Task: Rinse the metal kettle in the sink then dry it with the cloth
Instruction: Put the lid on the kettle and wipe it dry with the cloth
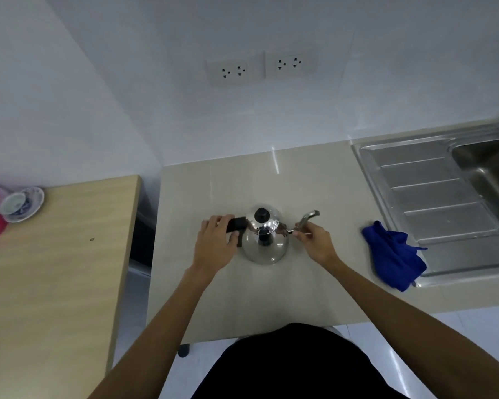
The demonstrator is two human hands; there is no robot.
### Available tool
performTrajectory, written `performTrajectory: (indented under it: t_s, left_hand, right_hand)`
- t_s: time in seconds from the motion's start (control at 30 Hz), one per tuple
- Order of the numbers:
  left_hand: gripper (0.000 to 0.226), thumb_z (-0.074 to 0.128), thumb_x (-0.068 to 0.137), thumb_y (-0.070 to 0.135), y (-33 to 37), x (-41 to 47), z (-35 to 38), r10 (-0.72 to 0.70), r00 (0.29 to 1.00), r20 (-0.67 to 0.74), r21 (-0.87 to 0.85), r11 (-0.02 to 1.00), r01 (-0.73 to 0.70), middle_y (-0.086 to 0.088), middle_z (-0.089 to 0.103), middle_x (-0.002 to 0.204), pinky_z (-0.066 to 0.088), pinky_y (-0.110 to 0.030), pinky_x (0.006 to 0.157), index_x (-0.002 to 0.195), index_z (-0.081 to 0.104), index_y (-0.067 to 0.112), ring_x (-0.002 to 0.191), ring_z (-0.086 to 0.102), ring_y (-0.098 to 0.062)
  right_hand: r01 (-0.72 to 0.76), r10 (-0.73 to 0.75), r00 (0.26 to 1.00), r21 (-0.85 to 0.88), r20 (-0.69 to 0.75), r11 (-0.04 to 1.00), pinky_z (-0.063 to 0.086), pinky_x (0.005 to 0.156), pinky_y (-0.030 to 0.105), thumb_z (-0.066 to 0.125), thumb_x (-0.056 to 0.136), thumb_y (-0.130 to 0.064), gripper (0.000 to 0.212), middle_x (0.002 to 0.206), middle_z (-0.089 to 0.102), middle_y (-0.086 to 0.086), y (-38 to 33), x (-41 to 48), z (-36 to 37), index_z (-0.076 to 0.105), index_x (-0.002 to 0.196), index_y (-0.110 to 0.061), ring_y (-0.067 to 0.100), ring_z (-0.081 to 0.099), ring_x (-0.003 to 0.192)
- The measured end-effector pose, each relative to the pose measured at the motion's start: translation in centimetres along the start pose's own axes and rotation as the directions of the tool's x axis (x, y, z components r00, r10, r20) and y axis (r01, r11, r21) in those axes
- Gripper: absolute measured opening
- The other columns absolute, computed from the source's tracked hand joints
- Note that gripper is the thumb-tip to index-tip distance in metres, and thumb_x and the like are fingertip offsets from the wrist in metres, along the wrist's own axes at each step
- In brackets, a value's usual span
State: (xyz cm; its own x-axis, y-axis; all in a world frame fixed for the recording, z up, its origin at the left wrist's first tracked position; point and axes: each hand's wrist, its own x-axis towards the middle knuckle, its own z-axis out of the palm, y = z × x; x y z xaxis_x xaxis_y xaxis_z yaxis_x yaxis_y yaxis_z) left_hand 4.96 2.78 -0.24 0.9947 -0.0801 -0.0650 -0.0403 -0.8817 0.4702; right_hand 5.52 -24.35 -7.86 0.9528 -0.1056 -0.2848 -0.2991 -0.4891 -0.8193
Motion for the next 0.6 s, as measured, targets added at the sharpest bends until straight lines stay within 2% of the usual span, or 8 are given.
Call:
performTrajectory:
  t_s: [0.1,0.17,0.23,0.33,0.37,0.43,0.53,0.6]
  left_hand:
    - [0.037,0.065,0.091,0.024,0.0,-1.8,0.1,-0.066,0.997,0.033,-0.115,0.991,0.069,-0.006,0.058,0.120,0.048,-0.038,0.090,0.127,0.059,0.018,0.108,0.054,-0.026]
    - [0.032,0.068,0.088,0.030,-0.1,-2.7,0.3,-0.121,0.987,0.106,-0.213,0.967,0.141,0.000,0.060,0.112,0.053,-0.036,0.084,0.118,0.059,0.026,0.094,0.062,-0.019]
    - [0.025,0.070,0.083,0.036,-0.1,-3.3,0.5,-0.151,0.975,0.161,-0.300,0.934,0.194,0.002,0.064,0.097,0.058,-0.041,0.075,0.104,0.058,0.029,0.075,0.068,-0.021]
    - [0.020,0.075,0.083,0.029,0.3,-3.9,0.9,-0.210,0.959,0.190,-0.435,0.858,0.274,-0.004,0.069,0.085,0.060,-0.043,0.064,0.095,0.060,0.021,0.060,0.068,-0.023]
    - [0.018,0.075,0.085,0.025,0.4,-3.9,1.0,-0.228,0.954,0.197,-0.469,0.832,0.296,-0.005,0.069,0.082,0.060,-0.042,0.063,0.094,0.061,0.019,0.058,0.066,-0.022]
    - [0.015,0.074,0.087,0.024,0.6,-3.9,1.1,-0.241,0.943,0.230,-0.503,0.800,0.327,-0.004,0.069,0.082,0.057,-0.038,0.063,0.094,0.063,0.017,0.060,0.062,-0.018]
    - [0.016,0.073,0.087,0.023,0.5,-3.5,1.6,-0.231,0.939,0.254,-0.532,0.778,0.335,-0.007,0.070,0.087,0.048,-0.031,0.065,0.088,0.058,0.019,0.062,0.058,-0.017]
    - [0.021,0.073,0.087,0.017,0.6,-3.2,1.7,-0.237,0.940,0.246,-0.552,0.763,0.337,-0.013,0.070,0.086,0.045,-0.032,0.062,0.082,0.053,0.019,0.057,0.054,-0.016]
  right_hand:
    - [-0.077,0.074,0.996,0.068,0.040,0.995,0.053,0.079,0.027,0.067,0.092,-0.031,0.018,0.090,0.074,0.002,-1.0,2.2,0.4,0.071,0.099,-0.015,0.021,0.070,0.087]
    - [-0.130,0.118,0.989,0.134,0.091,0.982,0.054,0.087,0.038,0.062,0.094,-0.032,0.017,0.095,0.075,0.006,-1.9,3.2,0.9,0.071,0.098,-0.018,0.026,0.071,0.092]
    - [-0.191,0.168,0.977,0.195,0.129,0.962,0.056,0.091,0.041,0.060,0.095,-0.037,0.022,0.097,0.075,0.008,-1.8,3.9,1.8,0.071,0.095,-0.018,0.028,0.072,0.093]
    - [-0.255,0.213,0.961,0.278,0.175,0.926,0.057,0.092,0.045,0.057,0.089,-0.055,0.039,0.085,0.073,0.006,-0.8,4.3,3.2,0.070,0.079,-0.019,0.025,0.070,0.081]
    - [-0.277,0.233,0.957,0.301,0.175,0.912,0.057,0.092,0.045,0.056,0.087,-0.060,0.044,0.081,0.072,0.005,-0.6,4.1,3.5,0.069,0.076,-0.019,0.024,0.069,0.079]
    - [-0.305,0.256,0.950,0.362,0.178,0.881,0.055,0.088,0.038,0.053,0.092,-0.056,0.045,0.078,0.069,0.002,-0.9,3.3,3.7,0.070,0.078,-0.017,0.020,0.064,0.076]
    - [-0.352,0.290,0.935,0.459,0.202,0.816,0.048,0.086,0.032,0.049,0.100,-0.045,0.043,0.082,0.068,-0.003,-1.2,2.5,4.2,0.074,0.101,-0.010,0.015,0.061,0.082]
    - [-0.375,0.315,0.927,0.488,0.203,0.788,0.046,0.084,0.032,0.050,0.099,-0.042,0.041,0.080,0.067,-0.004,-1.2,2.5,4.5,0.074,0.104,-0.010,0.015,0.059,0.081]
